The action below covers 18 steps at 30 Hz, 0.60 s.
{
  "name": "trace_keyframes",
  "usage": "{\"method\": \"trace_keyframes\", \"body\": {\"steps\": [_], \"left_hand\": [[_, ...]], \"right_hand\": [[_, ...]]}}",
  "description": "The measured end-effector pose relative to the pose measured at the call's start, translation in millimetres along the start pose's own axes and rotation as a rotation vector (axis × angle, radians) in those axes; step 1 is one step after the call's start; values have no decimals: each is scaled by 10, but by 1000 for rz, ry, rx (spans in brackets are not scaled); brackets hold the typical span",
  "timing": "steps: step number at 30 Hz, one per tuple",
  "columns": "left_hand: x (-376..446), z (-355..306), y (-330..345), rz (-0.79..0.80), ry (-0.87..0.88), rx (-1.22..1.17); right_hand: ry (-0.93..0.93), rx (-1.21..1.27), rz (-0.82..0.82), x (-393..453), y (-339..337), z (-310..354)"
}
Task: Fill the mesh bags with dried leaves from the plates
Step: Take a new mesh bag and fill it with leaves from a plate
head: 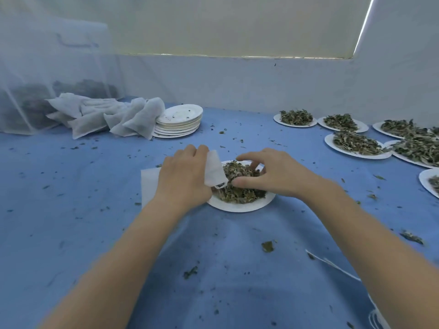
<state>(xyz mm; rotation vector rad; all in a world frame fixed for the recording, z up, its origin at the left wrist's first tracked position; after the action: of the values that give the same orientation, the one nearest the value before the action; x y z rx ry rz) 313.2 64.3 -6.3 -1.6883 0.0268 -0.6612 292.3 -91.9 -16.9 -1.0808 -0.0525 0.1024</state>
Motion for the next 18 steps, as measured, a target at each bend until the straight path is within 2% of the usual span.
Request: {"method": "trace_keyframes", "body": {"steps": [4, 9, 18], "left_hand": [[-43, 138, -14, -75, -30, -77], [-75, 75, 28, -83, 19, -81], [-71, 60, 20, -104, 12, -105]], "right_hand": [[-62, -132, -31, 11, 112, 148], [-96, -226, -94, 48, 81, 242], [-103, 205, -279, -32, -302, 127]]}}
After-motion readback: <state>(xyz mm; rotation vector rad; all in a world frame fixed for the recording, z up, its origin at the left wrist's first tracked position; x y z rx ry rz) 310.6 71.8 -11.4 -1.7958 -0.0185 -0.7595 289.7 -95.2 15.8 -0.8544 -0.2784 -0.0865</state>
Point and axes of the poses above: each hand's wrist, its own x-axis towards the middle knuckle, its own y-axis out of the palm, z = x × y, the point moved 9 cm from there along x, towards the middle knuckle, and after that the axes turned 6 degrees about z, right-handed, at the moved point
